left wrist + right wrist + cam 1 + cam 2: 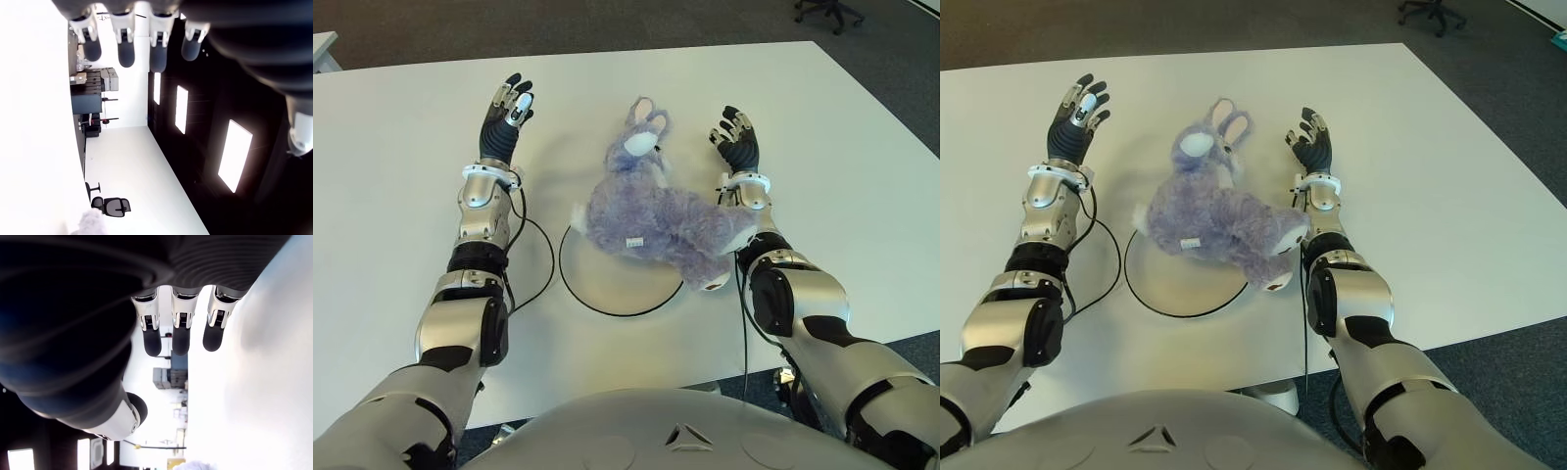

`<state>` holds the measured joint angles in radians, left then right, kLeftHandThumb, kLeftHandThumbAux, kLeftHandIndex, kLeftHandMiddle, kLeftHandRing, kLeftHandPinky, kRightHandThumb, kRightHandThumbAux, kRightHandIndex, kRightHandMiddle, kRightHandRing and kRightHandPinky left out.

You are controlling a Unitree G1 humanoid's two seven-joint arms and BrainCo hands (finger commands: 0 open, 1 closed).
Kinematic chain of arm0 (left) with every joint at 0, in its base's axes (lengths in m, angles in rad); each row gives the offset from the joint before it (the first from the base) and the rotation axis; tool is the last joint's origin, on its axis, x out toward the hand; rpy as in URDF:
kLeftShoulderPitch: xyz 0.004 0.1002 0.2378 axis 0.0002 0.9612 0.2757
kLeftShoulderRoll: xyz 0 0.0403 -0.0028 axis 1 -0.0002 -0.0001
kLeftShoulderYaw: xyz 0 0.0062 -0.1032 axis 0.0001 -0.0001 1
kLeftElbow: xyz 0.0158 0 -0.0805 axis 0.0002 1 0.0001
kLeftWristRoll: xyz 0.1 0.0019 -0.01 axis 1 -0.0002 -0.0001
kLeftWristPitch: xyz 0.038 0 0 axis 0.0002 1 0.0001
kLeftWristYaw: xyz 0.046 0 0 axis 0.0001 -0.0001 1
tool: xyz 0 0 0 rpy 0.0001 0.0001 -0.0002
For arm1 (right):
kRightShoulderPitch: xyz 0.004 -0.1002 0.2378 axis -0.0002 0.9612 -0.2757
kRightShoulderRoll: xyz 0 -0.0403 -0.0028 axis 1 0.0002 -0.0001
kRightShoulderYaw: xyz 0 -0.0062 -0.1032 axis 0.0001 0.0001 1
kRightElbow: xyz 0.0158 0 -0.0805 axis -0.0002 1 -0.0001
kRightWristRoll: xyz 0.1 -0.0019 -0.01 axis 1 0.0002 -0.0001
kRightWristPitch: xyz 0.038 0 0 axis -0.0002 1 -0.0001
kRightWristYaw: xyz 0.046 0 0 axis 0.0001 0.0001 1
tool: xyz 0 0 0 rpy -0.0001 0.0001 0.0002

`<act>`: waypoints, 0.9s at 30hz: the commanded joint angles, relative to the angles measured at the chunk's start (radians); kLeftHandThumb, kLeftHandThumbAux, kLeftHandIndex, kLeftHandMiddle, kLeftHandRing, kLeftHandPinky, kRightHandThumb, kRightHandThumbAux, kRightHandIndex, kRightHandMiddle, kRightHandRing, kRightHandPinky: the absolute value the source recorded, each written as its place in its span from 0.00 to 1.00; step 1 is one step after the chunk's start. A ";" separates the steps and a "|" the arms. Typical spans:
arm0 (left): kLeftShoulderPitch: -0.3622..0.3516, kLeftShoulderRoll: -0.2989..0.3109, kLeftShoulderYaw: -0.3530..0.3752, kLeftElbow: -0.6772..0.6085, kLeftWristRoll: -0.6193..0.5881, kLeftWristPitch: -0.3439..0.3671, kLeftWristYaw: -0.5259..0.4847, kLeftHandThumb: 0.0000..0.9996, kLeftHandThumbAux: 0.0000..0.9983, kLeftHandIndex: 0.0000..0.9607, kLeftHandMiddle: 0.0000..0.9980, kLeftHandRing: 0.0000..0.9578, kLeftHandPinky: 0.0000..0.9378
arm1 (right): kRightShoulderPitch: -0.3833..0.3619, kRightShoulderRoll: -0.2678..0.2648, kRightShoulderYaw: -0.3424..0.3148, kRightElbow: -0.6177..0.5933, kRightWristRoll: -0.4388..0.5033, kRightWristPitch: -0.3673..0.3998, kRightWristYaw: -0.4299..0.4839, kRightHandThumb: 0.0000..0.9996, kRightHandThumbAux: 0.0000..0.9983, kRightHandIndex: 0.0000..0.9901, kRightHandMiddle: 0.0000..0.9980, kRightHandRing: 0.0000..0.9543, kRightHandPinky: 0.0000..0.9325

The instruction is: Put the doll into the plate.

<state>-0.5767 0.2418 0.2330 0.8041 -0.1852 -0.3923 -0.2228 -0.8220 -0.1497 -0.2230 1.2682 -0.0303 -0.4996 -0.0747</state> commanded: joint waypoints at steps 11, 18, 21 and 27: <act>-0.022 0.005 0.013 0.114 0.008 -0.024 0.024 0.00 0.43 0.00 0.12 0.10 0.02 | 0.073 0.017 -0.002 0.052 0.005 0.047 -0.003 0.59 0.86 0.14 0.12 0.09 0.12; -0.014 0.003 0.022 0.136 0.001 -0.042 0.012 0.00 0.44 0.00 0.11 0.09 0.01 | 0.072 0.015 -0.003 0.053 0.005 0.048 -0.006 0.59 0.86 0.14 0.12 0.10 0.12; -0.014 0.002 0.029 0.142 -0.004 -0.041 0.006 0.00 0.45 0.00 0.09 0.08 0.02 | 0.072 0.014 -0.003 0.053 0.005 0.047 -0.007 0.58 0.86 0.14 0.12 0.09 0.11; -0.016 0.000 0.040 0.164 -0.013 -0.040 -0.002 0.00 0.46 0.00 0.08 0.07 0.01 | 0.071 0.011 -0.005 0.054 0.006 0.045 -0.005 0.54 0.86 0.15 0.12 0.09 0.11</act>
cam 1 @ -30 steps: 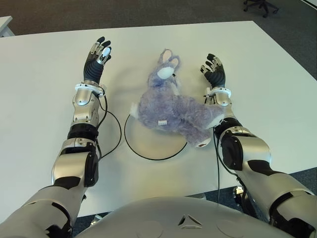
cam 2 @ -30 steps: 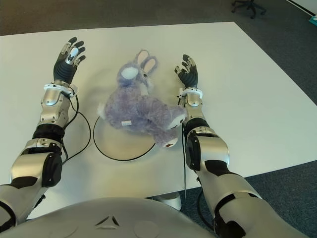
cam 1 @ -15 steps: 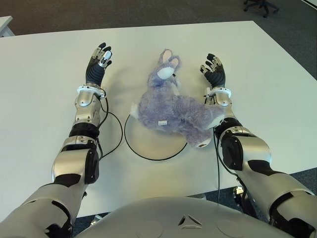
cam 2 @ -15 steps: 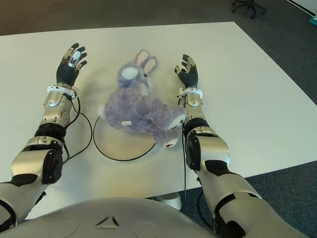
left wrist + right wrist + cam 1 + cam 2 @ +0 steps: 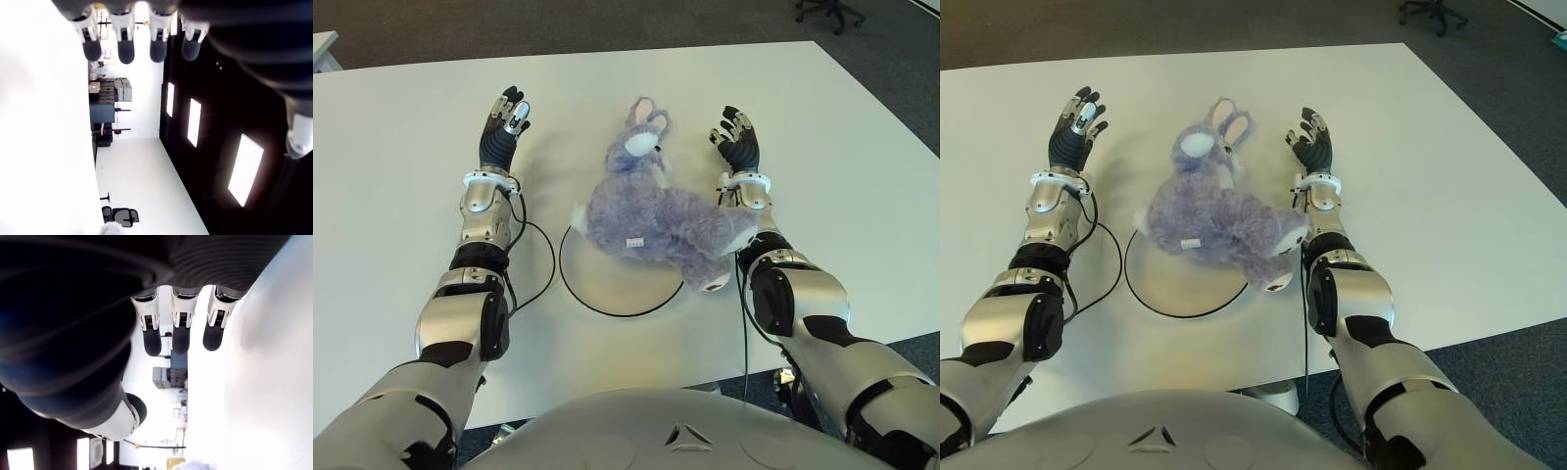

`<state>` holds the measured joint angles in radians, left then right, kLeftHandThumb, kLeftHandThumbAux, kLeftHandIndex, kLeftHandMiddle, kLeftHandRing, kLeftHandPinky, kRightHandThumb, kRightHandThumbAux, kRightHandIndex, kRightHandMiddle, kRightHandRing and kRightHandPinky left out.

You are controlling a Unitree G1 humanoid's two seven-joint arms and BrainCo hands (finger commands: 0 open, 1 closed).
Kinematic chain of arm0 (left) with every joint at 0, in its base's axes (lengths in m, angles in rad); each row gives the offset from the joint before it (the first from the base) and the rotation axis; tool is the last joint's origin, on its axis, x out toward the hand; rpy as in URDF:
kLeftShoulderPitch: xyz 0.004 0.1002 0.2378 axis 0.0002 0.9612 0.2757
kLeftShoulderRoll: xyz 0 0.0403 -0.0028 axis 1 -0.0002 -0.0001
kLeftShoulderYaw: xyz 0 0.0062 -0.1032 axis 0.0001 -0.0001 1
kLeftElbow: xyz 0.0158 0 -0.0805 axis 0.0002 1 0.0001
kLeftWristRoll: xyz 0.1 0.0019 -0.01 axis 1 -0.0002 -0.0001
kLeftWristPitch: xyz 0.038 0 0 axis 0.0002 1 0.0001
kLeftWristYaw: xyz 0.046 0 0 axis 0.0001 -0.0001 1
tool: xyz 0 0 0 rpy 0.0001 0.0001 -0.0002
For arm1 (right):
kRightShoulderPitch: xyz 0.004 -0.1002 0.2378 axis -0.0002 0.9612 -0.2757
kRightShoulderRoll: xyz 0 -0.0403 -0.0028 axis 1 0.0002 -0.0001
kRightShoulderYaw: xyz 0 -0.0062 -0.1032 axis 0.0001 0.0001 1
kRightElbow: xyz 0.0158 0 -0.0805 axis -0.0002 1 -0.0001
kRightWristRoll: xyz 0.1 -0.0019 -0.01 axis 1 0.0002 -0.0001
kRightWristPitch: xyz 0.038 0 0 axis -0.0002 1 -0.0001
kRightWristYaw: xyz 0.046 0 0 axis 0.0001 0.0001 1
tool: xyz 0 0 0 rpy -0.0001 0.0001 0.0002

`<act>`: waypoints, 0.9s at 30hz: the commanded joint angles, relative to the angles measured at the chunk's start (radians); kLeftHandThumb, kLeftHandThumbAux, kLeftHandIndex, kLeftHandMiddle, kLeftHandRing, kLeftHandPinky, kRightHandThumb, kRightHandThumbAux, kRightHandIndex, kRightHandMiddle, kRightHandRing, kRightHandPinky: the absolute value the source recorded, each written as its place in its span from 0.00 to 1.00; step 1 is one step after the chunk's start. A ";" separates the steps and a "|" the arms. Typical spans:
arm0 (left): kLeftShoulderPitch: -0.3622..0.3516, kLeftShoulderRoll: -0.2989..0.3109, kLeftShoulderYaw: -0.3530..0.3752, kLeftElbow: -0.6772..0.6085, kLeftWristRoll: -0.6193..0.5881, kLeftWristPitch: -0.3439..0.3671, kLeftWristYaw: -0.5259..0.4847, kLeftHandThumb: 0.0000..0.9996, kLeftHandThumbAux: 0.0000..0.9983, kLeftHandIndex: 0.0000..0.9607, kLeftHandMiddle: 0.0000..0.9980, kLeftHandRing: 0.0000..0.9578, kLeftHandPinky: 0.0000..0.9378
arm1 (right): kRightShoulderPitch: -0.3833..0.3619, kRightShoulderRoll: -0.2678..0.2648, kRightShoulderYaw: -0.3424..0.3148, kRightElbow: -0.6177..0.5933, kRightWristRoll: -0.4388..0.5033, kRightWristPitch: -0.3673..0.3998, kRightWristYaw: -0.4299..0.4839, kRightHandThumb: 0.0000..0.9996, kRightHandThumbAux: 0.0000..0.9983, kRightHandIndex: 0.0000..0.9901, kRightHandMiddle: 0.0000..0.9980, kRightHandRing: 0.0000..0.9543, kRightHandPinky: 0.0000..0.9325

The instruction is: Put the doll into the plate.

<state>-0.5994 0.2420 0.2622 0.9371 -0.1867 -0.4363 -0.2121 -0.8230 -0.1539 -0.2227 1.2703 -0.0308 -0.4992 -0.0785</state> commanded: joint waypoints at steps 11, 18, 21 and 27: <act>0.017 -0.005 0.023 0.048 -0.025 -0.006 -0.031 0.00 0.45 0.00 0.09 0.07 0.01 | 0.072 0.013 -0.006 0.052 0.007 0.041 -0.003 0.53 0.86 0.15 0.13 0.09 0.11; 0.020 -0.008 0.032 0.055 -0.025 -0.006 -0.031 0.00 0.44 0.00 0.09 0.08 0.01 | 0.072 0.011 -0.006 0.052 0.007 0.041 -0.004 0.53 0.86 0.15 0.12 0.09 0.10; 0.020 -0.009 0.036 0.059 -0.022 -0.005 -0.023 0.00 0.44 0.02 0.10 0.09 0.02 | 0.072 0.010 -0.007 0.052 0.007 0.040 -0.003 0.53 0.86 0.15 0.12 0.09 0.10; 0.023 -0.010 0.043 0.076 -0.019 -0.003 -0.008 0.00 0.44 0.05 0.13 0.10 0.02 | 0.074 0.010 -0.008 0.051 0.009 0.039 -0.002 0.53 0.86 0.16 0.12 0.09 0.10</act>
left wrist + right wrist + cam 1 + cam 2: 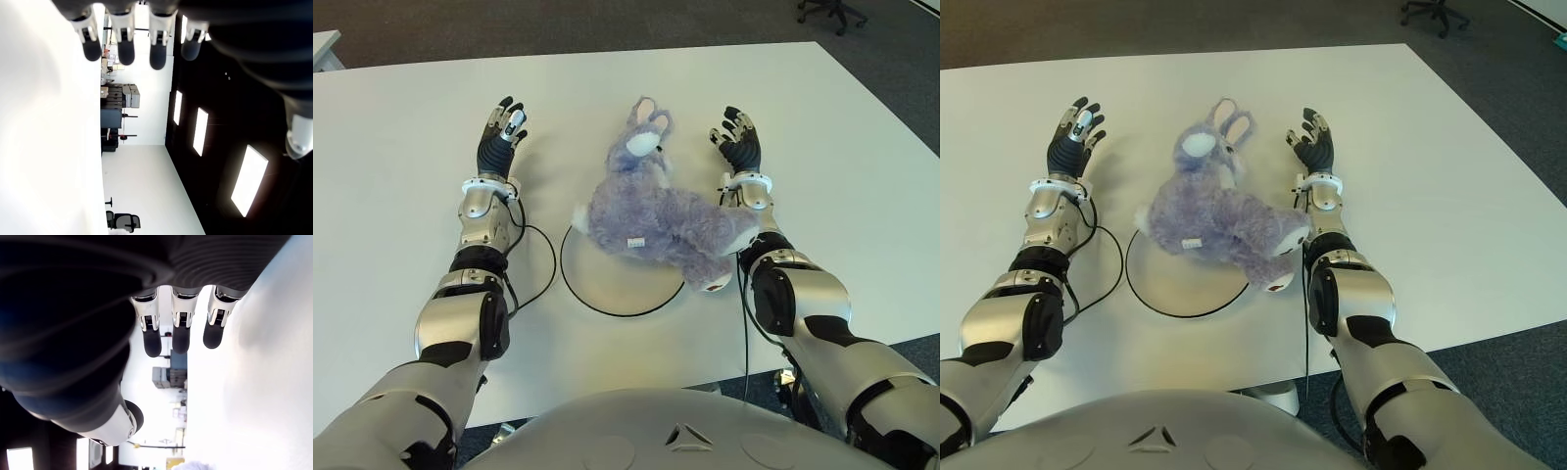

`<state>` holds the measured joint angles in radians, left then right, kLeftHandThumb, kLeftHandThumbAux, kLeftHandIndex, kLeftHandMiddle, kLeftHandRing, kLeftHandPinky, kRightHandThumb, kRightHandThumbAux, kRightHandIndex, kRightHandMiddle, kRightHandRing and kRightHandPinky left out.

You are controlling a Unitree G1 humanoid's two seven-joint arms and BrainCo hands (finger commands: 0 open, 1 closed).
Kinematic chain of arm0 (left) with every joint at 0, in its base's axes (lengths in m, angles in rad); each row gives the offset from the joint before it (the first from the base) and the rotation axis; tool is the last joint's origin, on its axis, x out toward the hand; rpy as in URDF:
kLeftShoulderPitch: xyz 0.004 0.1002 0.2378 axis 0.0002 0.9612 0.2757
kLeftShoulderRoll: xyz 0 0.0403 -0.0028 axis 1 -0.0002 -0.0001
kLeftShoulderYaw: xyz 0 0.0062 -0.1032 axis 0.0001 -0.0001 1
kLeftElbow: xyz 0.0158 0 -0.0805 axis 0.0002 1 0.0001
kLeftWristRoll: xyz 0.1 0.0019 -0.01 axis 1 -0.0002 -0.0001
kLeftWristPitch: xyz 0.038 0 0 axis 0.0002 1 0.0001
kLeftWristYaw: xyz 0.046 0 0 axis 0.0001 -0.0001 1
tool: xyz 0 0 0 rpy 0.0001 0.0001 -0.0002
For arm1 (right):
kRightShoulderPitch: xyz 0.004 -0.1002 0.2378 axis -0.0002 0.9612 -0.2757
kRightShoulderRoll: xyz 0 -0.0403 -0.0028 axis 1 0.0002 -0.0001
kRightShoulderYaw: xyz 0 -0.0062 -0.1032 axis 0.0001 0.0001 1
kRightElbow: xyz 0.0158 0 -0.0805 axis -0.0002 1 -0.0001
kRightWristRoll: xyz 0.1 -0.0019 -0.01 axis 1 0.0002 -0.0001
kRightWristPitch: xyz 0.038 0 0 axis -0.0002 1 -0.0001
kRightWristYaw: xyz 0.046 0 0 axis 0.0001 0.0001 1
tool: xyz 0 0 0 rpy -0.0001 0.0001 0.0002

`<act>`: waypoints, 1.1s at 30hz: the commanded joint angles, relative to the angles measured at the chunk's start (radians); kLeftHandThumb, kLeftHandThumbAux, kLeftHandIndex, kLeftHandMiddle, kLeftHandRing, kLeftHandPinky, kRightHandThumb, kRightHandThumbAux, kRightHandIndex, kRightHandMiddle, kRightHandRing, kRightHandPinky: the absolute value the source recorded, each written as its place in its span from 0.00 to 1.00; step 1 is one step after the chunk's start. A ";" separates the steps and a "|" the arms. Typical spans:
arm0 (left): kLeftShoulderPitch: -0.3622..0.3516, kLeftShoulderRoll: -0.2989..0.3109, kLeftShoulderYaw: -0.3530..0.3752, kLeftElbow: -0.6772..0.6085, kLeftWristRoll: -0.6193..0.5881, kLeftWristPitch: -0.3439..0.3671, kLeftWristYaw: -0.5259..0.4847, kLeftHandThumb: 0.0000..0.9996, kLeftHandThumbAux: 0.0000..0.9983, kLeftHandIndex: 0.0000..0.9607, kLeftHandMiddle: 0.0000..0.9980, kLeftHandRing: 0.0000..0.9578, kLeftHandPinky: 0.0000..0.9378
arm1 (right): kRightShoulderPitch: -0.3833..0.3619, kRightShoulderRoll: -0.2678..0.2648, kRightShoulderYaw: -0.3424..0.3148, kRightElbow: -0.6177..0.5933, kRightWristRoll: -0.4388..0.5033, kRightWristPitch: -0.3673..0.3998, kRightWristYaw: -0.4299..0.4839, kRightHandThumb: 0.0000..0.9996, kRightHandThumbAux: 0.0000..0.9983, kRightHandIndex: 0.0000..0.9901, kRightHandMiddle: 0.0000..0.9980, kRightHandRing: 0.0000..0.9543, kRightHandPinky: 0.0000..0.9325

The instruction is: Put the doll into the plate.

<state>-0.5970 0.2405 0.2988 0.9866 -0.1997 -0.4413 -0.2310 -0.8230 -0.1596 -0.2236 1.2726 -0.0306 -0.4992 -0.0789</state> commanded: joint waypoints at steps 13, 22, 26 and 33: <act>0.011 -0.004 0.013 0.111 0.002 -0.002 0.024 0.00 0.43 0.05 0.13 0.11 0.01 | 0.081 0.014 -0.007 0.048 0.007 0.030 -0.003 0.52 0.85 0.17 0.13 0.10 0.11; 0.009 -0.001 0.014 0.147 0.002 -0.001 0.027 0.00 0.43 0.05 0.11 0.09 0.00 | 0.085 0.017 -0.009 0.046 0.010 0.024 -0.004 0.54 0.85 0.21 0.14 0.10 0.11; 0.010 -0.004 0.017 0.156 -0.001 -0.002 0.026 0.00 0.44 0.05 0.11 0.09 0.01 | 0.085 0.017 -0.011 0.046 0.011 0.026 -0.003 0.54 0.86 0.18 0.14 0.10 0.11; 0.014 -0.010 0.022 0.172 -0.005 -0.002 0.023 0.00 0.44 0.05 0.11 0.08 0.01 | 0.085 0.019 -0.014 0.045 0.011 0.027 -0.002 0.54 0.86 0.16 0.13 0.10 0.11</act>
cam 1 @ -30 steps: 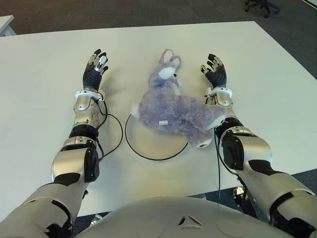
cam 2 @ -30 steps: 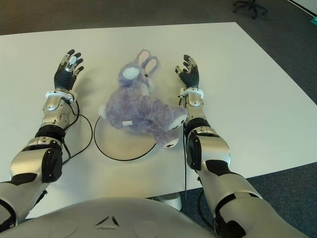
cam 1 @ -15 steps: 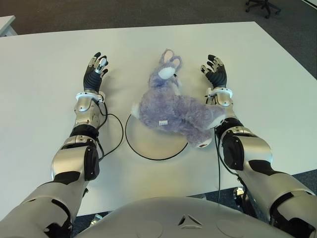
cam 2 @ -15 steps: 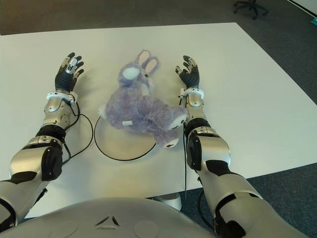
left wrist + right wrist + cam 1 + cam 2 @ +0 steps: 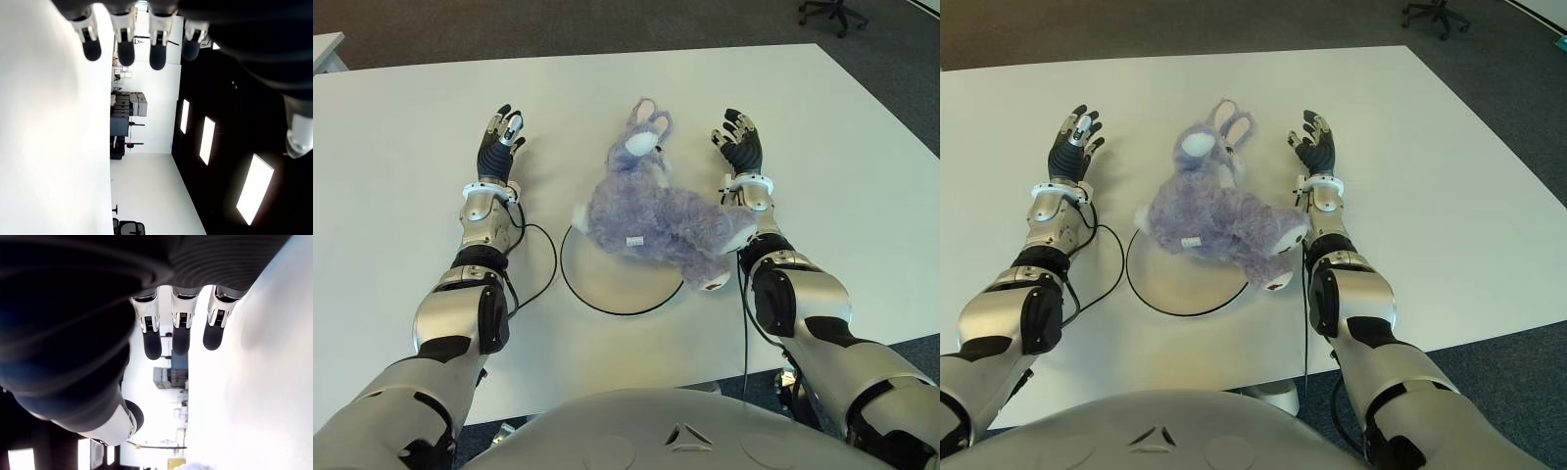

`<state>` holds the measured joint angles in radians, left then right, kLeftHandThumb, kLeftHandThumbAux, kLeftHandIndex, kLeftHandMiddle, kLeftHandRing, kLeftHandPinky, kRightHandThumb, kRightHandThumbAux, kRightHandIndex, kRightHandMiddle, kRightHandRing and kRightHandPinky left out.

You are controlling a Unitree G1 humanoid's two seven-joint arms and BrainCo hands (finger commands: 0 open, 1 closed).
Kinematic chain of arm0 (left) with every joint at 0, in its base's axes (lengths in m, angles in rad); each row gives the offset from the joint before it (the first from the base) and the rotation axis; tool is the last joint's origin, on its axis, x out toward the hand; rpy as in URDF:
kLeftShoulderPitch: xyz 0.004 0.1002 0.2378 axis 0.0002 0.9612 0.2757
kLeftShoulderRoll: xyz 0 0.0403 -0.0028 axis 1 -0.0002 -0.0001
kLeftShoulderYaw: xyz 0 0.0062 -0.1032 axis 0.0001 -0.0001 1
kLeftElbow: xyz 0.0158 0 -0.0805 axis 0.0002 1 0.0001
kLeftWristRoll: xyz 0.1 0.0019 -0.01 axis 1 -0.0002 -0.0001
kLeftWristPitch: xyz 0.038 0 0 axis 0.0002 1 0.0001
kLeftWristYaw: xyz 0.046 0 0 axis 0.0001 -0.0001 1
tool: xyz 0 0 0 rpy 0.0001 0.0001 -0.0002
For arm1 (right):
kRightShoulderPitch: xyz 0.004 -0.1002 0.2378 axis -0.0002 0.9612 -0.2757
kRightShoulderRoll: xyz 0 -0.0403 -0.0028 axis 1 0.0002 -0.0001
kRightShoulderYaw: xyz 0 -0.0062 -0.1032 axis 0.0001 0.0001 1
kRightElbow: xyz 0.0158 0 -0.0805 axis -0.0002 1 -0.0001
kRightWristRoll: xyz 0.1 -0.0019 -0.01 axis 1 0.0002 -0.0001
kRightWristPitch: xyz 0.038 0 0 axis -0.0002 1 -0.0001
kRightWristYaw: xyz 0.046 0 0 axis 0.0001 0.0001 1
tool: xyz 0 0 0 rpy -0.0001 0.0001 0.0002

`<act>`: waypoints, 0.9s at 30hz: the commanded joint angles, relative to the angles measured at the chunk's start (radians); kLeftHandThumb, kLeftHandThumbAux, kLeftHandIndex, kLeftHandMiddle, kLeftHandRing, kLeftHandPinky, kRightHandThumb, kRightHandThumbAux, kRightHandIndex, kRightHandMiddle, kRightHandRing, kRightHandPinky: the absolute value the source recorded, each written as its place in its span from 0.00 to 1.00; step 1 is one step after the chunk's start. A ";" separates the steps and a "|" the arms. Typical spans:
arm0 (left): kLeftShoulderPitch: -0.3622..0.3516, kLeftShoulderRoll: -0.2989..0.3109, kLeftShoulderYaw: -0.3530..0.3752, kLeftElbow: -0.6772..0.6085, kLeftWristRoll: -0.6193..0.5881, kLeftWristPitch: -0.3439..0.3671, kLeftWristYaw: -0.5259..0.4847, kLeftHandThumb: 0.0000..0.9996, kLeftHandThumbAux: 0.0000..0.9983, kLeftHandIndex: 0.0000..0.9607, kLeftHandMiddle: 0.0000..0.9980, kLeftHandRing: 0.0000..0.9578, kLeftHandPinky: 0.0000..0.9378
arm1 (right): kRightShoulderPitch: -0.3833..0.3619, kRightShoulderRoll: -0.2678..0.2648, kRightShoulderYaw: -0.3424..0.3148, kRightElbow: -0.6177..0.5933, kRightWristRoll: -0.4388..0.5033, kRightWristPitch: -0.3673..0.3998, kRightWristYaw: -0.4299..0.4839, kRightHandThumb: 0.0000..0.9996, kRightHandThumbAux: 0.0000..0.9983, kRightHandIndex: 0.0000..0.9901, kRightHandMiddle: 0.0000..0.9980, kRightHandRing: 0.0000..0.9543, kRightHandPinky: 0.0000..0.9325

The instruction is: Put the doll into the plate.

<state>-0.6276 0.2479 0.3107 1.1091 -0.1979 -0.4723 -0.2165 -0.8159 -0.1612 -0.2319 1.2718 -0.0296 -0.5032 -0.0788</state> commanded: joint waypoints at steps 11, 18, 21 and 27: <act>0.041 -0.024 0.033 0.080 -0.018 0.059 0.010 0.00 0.44 0.07 0.11 0.08 0.00 | 0.082 0.022 -0.005 0.046 0.005 0.024 -0.015 0.55 0.85 0.23 0.14 0.10 0.10; 0.044 -0.030 0.040 0.087 -0.021 0.061 0.006 0.00 0.44 0.08 0.11 0.08 0.00 | 0.081 0.020 -0.008 0.045 0.007 0.027 -0.010 0.55 0.86 0.20 0.14 0.10 0.10; 0.044 -0.030 0.042 0.090 -0.021 0.062 0.005 0.00 0.45 0.08 0.12 0.08 0.00 | 0.081 0.019 -0.007 0.046 0.006 0.027 -0.009 0.55 0.86 0.20 0.14 0.10 0.10; 0.045 -0.030 0.041 0.095 -0.022 0.063 0.007 0.00 0.46 0.09 0.11 0.08 0.00 | 0.081 0.019 -0.006 0.046 0.004 0.029 -0.009 0.55 0.85 0.19 0.13 0.10 0.10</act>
<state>-0.6444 0.2442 0.3472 1.1487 -0.2156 -0.4532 -0.2165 -0.8102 -0.1616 -0.2375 1.2705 -0.0304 -0.5071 -0.0902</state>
